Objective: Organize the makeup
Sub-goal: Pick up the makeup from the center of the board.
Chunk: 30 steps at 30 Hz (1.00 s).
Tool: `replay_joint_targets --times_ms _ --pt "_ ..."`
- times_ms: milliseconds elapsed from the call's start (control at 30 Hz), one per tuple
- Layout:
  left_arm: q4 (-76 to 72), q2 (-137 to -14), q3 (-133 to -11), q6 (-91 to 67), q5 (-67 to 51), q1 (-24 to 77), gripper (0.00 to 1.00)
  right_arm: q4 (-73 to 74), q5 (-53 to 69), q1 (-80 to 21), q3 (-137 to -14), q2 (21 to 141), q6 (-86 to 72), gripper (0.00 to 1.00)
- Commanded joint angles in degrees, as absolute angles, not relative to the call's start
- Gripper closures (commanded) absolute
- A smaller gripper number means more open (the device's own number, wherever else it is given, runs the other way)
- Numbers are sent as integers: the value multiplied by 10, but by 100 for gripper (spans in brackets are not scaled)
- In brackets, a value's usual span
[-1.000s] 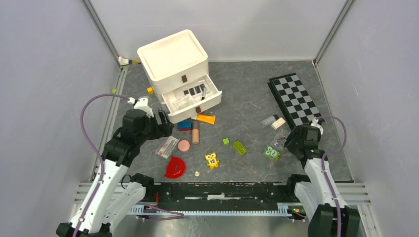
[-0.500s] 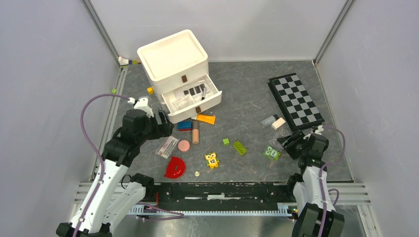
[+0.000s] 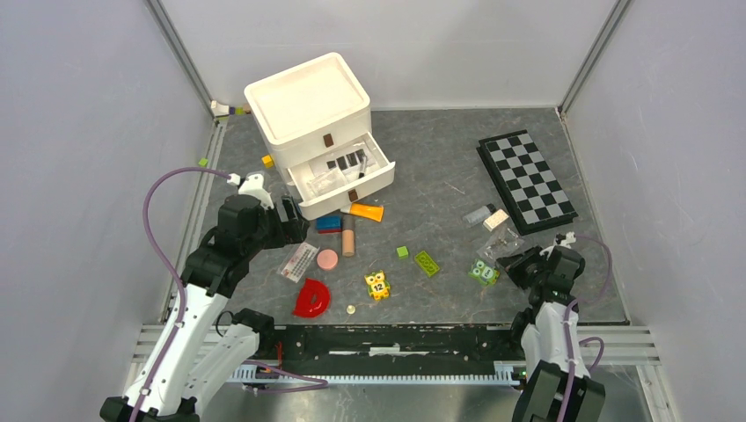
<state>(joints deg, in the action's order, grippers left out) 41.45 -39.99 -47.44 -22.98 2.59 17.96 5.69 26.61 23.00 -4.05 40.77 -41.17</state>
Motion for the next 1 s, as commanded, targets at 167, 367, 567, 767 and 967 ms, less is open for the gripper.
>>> replay_joint_targets --times_ms 167,367,567,767,967 --pt "392 -396 -475 -225 20 179 9 97 217 233 -129 325 -372 100" --pt "391 -398 -475 -225 17 178 9 113 217 232 -214 346 -358 100" --pt "391 -399 -475 -225 15 179 9 111 214 219 -293 377 -358 100" --pt "389 -402 -475 -225 12 179 9 84 158 76 -381 449 -385 100" --pt "390 -398 -475 -225 17 179 9 30 103 -138 -489 582 -409 100"
